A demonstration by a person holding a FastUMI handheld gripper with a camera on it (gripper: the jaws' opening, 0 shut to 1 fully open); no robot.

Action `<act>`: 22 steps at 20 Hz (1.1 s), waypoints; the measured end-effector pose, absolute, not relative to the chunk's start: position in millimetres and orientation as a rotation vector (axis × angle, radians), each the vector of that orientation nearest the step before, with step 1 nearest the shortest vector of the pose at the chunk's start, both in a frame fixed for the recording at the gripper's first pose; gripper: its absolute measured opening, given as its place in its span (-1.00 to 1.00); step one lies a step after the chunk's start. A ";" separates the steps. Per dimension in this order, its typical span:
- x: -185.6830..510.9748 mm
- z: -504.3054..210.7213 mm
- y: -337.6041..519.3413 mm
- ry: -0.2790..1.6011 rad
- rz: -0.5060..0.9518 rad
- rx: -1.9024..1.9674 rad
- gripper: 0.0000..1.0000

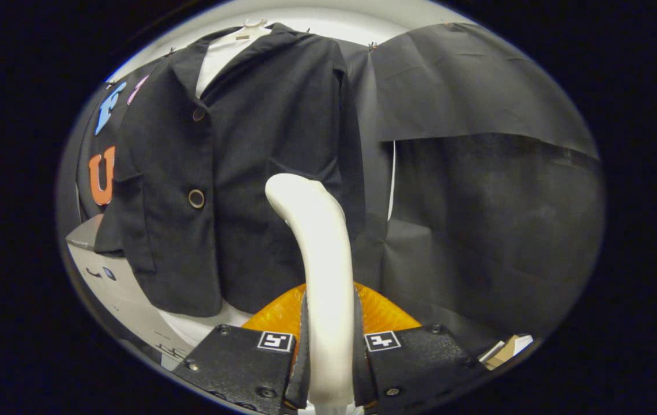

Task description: Iron the clothes twice with a garment steamer, once on the left side and once on the right side.

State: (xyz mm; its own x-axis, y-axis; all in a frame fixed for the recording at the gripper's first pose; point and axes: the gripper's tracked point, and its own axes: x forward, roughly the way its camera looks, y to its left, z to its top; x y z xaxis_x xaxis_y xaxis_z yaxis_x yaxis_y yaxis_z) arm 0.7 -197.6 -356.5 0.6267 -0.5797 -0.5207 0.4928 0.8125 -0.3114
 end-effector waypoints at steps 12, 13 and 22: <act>-37.5 -417.4 -195.7 0.768 -0.667 -0.173 -0.36; -40.1 -421.7 -197.3 0.781 -0.672 -0.173 -0.36; -78.4 -468.8 -192.9 0.926 -0.712 -0.200 -0.36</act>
State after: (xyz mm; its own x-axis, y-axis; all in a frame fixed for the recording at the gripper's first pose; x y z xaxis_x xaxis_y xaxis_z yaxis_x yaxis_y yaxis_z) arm -78.4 -192.9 -468.8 0.3939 -0.6391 -0.6606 0.4749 0.7569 -0.4490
